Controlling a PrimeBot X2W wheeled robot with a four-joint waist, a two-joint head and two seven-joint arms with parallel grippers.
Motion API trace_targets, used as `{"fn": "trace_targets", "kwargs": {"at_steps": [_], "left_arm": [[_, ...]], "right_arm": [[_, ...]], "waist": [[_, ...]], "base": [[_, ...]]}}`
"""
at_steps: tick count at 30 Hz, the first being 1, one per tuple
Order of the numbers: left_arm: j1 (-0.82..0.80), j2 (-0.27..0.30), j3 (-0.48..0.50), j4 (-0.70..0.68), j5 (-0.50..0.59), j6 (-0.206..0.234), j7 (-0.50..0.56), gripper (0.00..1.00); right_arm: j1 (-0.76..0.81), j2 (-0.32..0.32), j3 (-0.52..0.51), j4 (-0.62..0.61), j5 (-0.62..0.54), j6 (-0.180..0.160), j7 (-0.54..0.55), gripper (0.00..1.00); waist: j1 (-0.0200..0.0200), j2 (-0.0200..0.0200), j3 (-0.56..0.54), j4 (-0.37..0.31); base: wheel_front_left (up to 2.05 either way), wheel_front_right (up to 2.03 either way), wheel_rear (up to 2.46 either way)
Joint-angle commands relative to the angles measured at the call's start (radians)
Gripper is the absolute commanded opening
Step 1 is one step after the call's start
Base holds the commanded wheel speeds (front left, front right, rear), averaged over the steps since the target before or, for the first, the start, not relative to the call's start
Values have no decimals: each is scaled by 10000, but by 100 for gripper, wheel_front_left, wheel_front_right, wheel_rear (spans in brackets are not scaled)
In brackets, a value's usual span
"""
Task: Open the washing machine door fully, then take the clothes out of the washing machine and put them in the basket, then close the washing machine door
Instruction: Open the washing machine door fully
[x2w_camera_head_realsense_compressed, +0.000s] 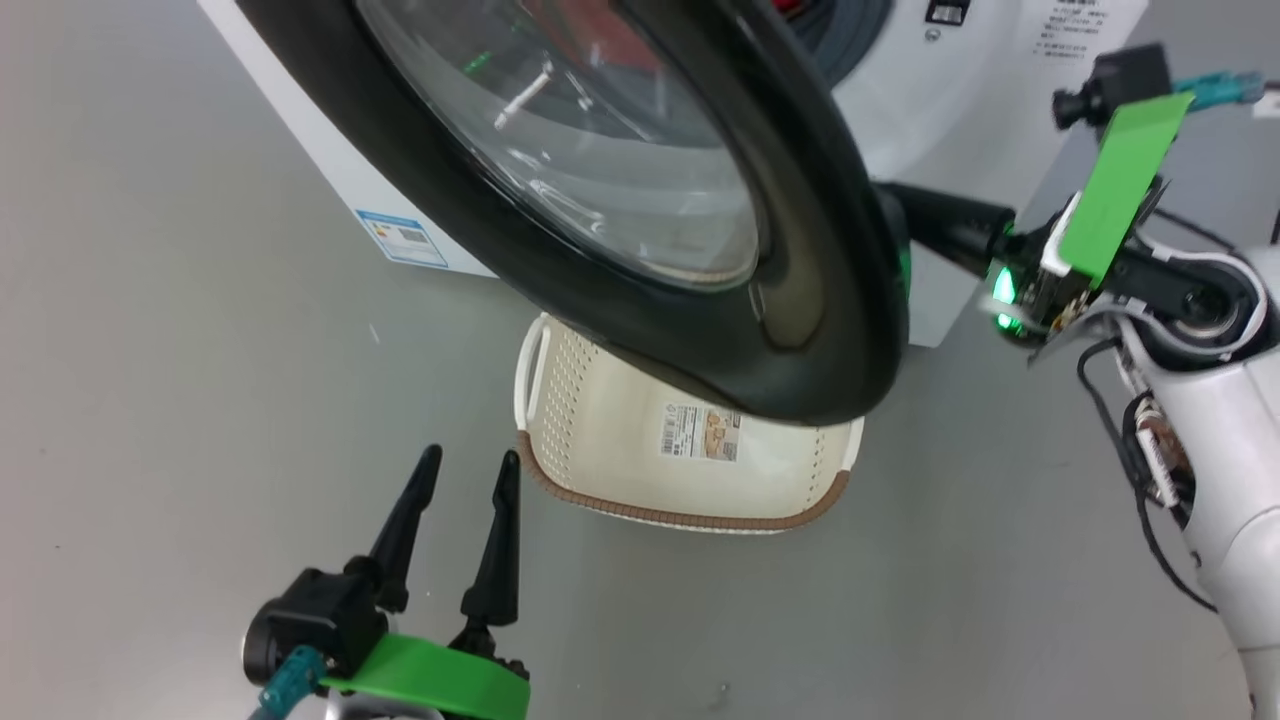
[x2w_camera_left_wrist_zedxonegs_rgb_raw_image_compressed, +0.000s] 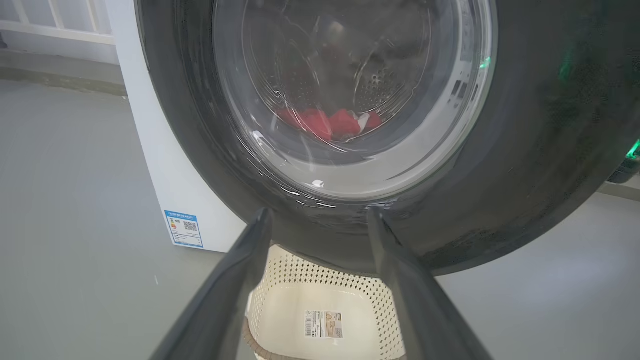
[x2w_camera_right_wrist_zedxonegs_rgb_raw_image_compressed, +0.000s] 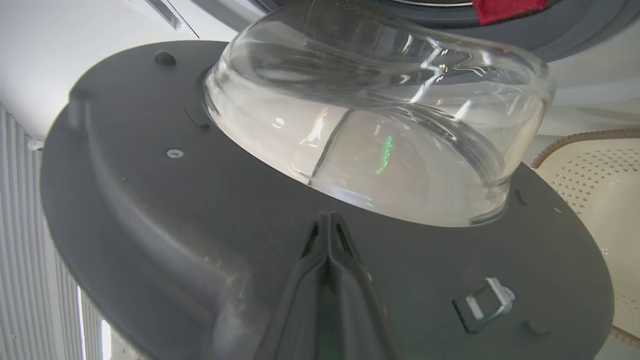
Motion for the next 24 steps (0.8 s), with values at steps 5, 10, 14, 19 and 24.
{"fn": "trace_targets", "kwargs": {"at_steps": [5, 10, 14, 19, 24], "left_arm": [[345, 120, 227, -309, -123, 67, -122, 100], [628, 120, 137, -348, -174, 137, -122, 100], [814, 120, 133, -352, -171, 174, -122, 100], [1022, 120, 178, -372, -123, 193, -122, 100], [1182, 120, 218, -360, -64, 189, -122, 100]], "right_arm": [[623, 311, 182, -532, -177, 65, 220, 0], [1127, 559, 362, -831, -289, 65, 410, 0], [1508, 780, 544, -1041, -357, 65, 593, 0], [1972, 1010, 685, -1323, -420, 65, 730, 0], [2450, 1167, 811, -1510, -506, 65, 815, 0]], "waist": [[0, 0, -418, 381], [0, 0, -707, 676], [0, 0, -950, 921], [0, 0, -1245, 1295], [0, 0, -1519, 1733]], "base": [[0, 0, 0], [0, 0, 0], [0, 0, 0], [0, 0, 0], [0, 0, 0]]}}
